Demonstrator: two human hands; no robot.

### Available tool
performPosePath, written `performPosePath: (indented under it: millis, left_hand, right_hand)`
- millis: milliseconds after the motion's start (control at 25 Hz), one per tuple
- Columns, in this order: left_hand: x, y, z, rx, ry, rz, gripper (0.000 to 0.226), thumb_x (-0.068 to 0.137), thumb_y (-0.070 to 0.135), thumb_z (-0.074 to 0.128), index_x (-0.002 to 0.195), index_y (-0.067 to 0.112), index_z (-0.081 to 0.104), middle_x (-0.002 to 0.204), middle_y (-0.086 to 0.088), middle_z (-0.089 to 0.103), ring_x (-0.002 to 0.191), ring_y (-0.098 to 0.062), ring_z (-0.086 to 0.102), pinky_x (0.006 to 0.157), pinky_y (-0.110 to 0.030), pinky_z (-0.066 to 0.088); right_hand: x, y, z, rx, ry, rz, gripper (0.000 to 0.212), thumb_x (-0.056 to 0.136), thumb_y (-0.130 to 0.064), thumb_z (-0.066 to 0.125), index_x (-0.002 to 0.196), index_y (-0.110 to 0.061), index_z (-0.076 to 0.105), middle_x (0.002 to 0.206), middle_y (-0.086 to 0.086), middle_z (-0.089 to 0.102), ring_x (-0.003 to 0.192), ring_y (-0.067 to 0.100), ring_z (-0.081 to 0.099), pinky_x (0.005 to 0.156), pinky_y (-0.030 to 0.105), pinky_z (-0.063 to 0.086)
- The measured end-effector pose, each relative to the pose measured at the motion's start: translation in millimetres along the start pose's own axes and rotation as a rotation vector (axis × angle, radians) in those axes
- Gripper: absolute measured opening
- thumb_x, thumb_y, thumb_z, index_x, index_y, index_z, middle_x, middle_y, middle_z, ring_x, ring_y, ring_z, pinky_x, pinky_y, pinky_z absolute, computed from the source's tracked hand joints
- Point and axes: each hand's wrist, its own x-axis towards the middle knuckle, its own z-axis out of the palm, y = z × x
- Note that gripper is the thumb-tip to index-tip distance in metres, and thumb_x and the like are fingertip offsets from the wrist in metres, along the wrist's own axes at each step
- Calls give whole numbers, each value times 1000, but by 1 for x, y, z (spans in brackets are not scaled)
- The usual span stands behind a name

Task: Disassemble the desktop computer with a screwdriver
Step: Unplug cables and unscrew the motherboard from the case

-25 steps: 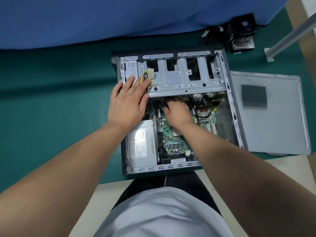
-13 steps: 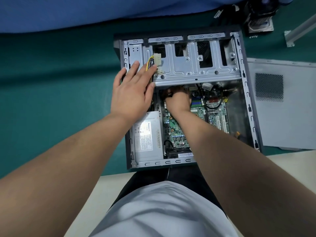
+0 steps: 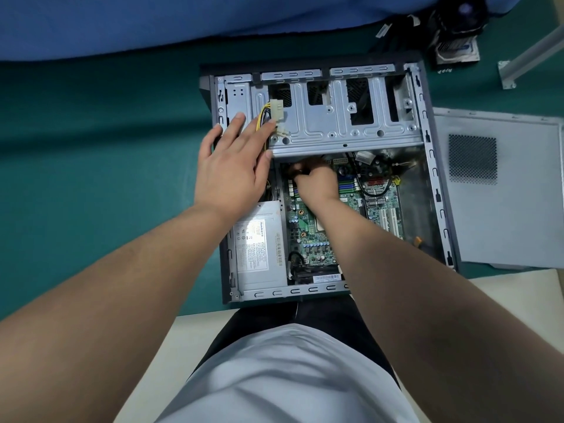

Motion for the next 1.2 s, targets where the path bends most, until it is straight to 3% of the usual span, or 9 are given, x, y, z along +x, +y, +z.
performPosePath:
  millis: [120, 240, 440, 640, 800, 960, 1040, 1120, 1200]
  left_hand:
    - [0, 0, 1, -4, 7, 6, 48, 108, 40, 29, 155, 35, 36, 156, 7, 49, 155, -16, 22, 126, -43, 11]
    - [0, -1, 1, -7, 12, 7, 48, 108, 40, 31, 155, 35, 36, 155, 7, 49, 155, -16, 22, 126, -43, 12]
    - [-1, 0, 0, -28, 25, 7, 47, 108, 40, 32, 155, 35, 37, 154, 6, 50, 154, -16, 24, 125, -42, 12]
    - [-1, 1, 0, -20, 14, 9, 47, 108, 40, 33, 155, 35, 37, 154, 6, 51, 154, -16, 26, 125, -42, 13]
    - [0, 0, 1, -22, 16, 14, 48, 108, 40, 31, 155, 35, 37, 153, 6, 51, 154, -16, 26, 125, -43, 14]
    - [0, -1, 3, -23, 42, 17, 47, 108, 41, 32, 154, 35, 37, 152, 5, 53, 154, -16, 27, 125, -43, 15]
    - [0, -2, 3, -23, 42, 24, 48, 107, 42, 31, 154, 36, 36, 152, 5, 53, 153, -17, 27, 124, -43, 15]
    - [0, -2, 3, -49, 50, 40, 47, 107, 42, 32, 154, 37, 35, 154, 5, 50, 153, -19, 27, 124, -44, 15]
    - [-2, -2, 3, -80, 75, 44, 47, 108, 40, 40, 155, 37, 35, 159, 3, 43, 153, -25, 27, 123, -46, 18]
  right_hand:
    - [-1, 4, -4, -6, -49, -43, 19, 94, -15, 65, 109, -18, 76, 104, 11, 74, 95, 30, 68, 86, 36, 58]
    - [-9, 7, -18, -10, -92, -100, 20, 97, -19, 65, 114, -16, 75, 105, 8, 73, 88, 23, 68, 74, 27, 52]
    - [-43, 20, -63, 36, -26, -219, 7, 99, -25, 66, 98, -30, 71, 91, -25, 64, 79, -8, 57, 59, 1, 36]
    - [-70, 39, -111, 137, 95, -140, 5, 98, -26, 67, 99, -26, 72, 95, -16, 70, 90, -1, 63, 72, 16, 44]
    - [-81, 39, -140, 299, 173, -127, 8, 97, -24, 66, 92, -29, 69, 90, -8, 77, 82, 18, 70, 70, 27, 53]
    - [-80, 36, -153, 325, 165, -102, 6, 98, -23, 65, 95, -26, 69, 90, -10, 78, 82, 20, 71, 82, 39, 57]
    - [-81, 38, -151, 207, 114, -112, 6, 97, -27, 67, 93, -31, 70, 92, -9, 76, 83, 10, 70, 77, 29, 56]
    - [-85, 40, -145, 111, 86, -139, 10, 96, -26, 69, 89, -34, 69, 92, -10, 71, 69, -8, 62, 61, 11, 45]
    - [-88, 44, -136, 49, 86, -163, 12, 95, -23, 71, 87, -32, 69, 103, -10, 64, 67, -10, 58, 59, 3, 40]
